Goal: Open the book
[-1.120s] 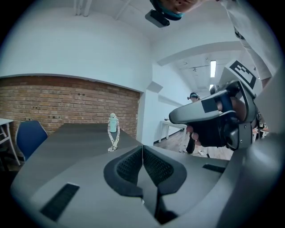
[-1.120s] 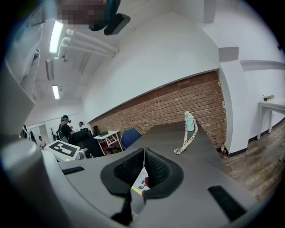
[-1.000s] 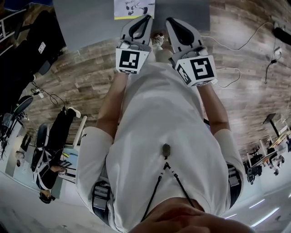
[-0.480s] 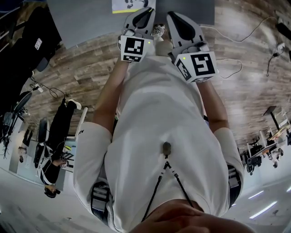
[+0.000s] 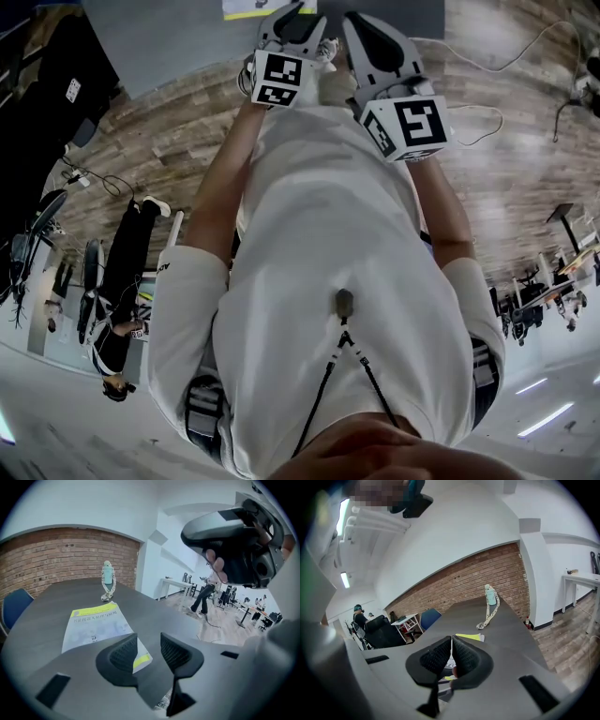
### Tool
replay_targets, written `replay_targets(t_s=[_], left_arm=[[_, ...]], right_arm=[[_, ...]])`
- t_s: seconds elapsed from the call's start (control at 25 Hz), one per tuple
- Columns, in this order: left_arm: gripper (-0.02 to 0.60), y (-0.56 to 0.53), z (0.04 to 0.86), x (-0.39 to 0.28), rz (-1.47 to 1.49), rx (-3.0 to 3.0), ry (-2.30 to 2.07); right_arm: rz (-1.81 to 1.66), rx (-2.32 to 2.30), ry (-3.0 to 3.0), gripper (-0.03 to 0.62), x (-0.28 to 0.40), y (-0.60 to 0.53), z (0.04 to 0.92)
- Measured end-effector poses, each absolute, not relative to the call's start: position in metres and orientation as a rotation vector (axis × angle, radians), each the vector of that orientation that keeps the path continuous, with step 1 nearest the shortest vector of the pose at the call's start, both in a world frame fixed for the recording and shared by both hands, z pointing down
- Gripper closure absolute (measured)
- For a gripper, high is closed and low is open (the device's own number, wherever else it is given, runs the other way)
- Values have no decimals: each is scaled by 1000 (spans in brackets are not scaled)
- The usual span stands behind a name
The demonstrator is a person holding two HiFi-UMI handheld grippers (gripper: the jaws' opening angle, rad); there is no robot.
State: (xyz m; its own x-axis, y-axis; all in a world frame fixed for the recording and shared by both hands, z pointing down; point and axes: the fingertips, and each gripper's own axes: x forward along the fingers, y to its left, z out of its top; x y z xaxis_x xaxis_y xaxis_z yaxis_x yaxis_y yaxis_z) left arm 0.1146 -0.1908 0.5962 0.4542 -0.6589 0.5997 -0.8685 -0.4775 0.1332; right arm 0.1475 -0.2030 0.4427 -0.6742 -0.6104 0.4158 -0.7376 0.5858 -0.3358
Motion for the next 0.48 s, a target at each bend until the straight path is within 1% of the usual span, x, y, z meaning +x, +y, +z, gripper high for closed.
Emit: replay_targets(t_s=[0.36, 0.48], left_arm=[[422, -198, 629, 114, 761, 2188, -1285], [395, -200, 637, 114, 798, 2180, -1277]], right_arm=[[746, 1112, -2545, 556, 146, -206, 453], [751, 1116, -2540, 556, 146, -207, 457]])
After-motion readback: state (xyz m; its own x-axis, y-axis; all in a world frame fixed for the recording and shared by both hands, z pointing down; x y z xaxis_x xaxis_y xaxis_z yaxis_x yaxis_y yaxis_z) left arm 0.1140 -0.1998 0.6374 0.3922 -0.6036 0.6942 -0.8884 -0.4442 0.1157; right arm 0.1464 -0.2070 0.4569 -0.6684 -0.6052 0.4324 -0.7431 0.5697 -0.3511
